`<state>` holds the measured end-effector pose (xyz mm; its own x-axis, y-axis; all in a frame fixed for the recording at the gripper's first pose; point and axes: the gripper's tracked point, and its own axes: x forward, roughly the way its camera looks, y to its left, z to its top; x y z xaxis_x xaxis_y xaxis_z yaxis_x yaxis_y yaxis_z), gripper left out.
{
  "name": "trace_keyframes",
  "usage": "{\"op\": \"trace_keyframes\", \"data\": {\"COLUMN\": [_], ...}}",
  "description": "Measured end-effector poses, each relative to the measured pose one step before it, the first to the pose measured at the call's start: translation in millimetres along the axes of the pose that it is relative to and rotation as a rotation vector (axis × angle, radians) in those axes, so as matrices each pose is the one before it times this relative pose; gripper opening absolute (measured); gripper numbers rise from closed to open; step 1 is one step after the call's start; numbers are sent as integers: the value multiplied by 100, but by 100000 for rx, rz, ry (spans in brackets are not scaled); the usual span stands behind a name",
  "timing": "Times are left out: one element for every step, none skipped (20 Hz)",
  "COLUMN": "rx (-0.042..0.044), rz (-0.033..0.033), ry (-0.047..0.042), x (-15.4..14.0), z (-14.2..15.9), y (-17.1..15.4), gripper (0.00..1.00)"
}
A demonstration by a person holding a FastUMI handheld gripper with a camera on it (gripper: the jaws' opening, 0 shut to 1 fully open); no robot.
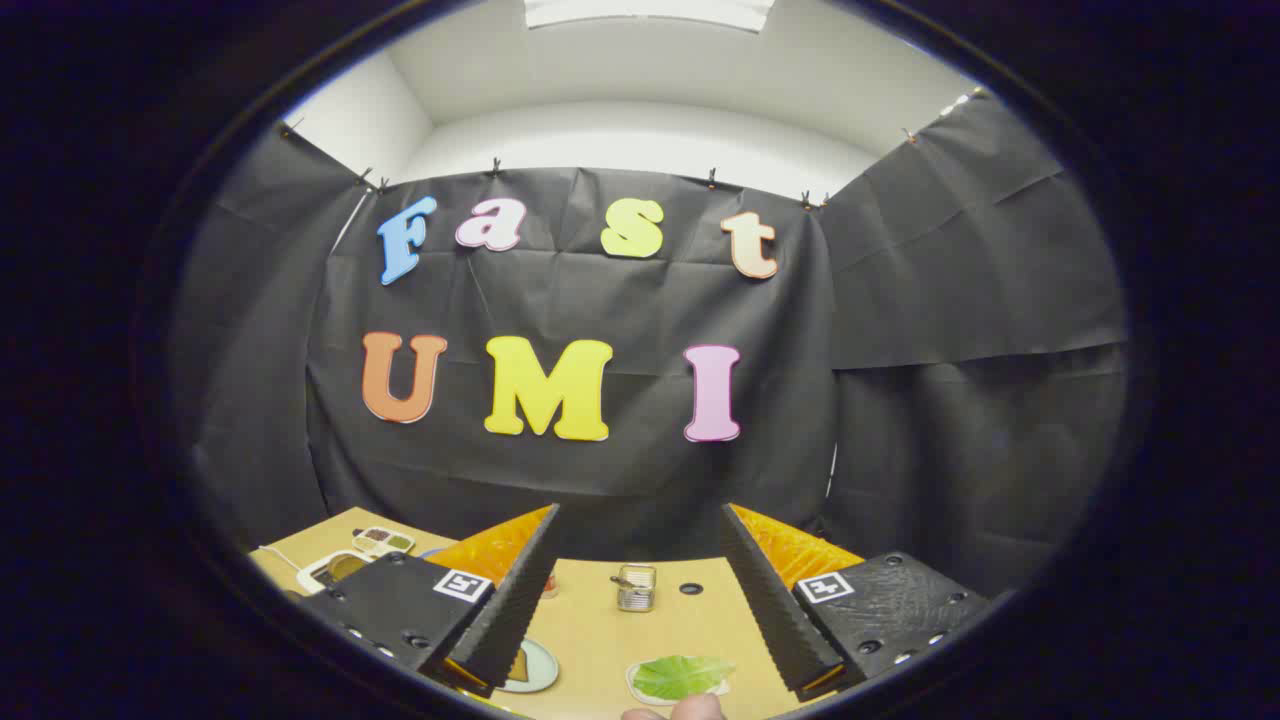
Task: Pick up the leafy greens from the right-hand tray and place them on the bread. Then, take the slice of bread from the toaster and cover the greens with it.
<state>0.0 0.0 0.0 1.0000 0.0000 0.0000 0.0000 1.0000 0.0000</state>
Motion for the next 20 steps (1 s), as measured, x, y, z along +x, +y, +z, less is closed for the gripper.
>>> {"op": "trace_keyframes", "data": {"rx": [-293,122,82,-229,-101,-97,32,172,274,419,97,-154,-569,-515,-339,31,45,-261,-298,-48], "rz": [-49,405,661,544,874,931,533,219,-54,305,435,158,36,-184,-141,-111,-113,-135,-214,192], "ry": [-477,-279,-154,175,352,-130,-572,-728,-328,140,293,-2,-378,-577,-289,-374,-3,295,536,776], "x": [28,-41,-38,145,73,28,-9,60,160,63,106,32,120,198,82,-23,42,97,117,85], "z": [149,25,48,-203,-140,56,194,205,155,-113,19,29,246,223,184,-2,-68,-310,-107,-289], "y": [11,-14,265,350,358,309,204,90,54,88,76,-33,-66,-300,-182,-306,-318,-333,-368,-407], "gripper": [95,95,95,95,95,95,95,95,95,95,95,95,95,95,95,95,95,95,95,95]}}
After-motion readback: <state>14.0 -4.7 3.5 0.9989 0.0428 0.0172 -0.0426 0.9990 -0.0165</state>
